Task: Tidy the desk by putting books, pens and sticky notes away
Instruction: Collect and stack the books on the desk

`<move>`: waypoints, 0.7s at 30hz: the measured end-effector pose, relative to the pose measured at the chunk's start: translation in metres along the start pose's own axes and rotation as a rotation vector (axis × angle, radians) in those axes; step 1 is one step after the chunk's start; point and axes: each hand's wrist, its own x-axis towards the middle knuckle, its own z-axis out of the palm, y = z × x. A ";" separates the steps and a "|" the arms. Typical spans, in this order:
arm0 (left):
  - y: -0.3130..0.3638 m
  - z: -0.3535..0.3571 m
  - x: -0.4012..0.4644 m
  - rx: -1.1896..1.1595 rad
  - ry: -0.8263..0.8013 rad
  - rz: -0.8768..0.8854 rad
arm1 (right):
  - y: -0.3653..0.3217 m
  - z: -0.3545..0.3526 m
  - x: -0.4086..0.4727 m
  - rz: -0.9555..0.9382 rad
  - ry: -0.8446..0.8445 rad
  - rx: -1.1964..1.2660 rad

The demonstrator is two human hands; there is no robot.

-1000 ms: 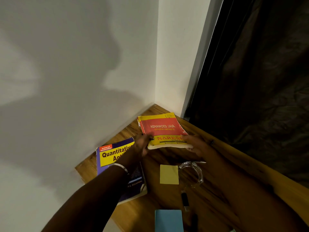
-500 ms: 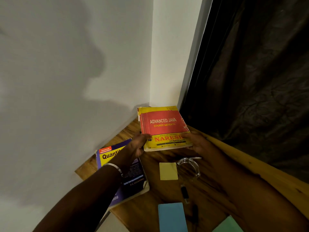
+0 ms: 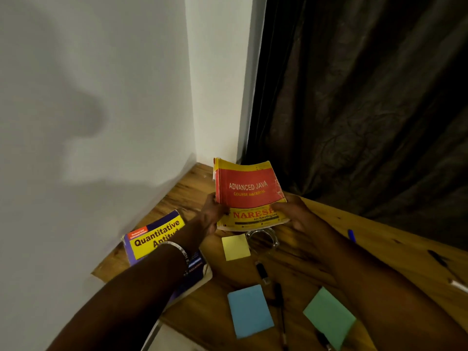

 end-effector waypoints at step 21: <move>-0.107 0.186 -0.003 0.132 -0.282 0.034 | 0.064 -0.199 -0.151 0.069 0.158 -0.041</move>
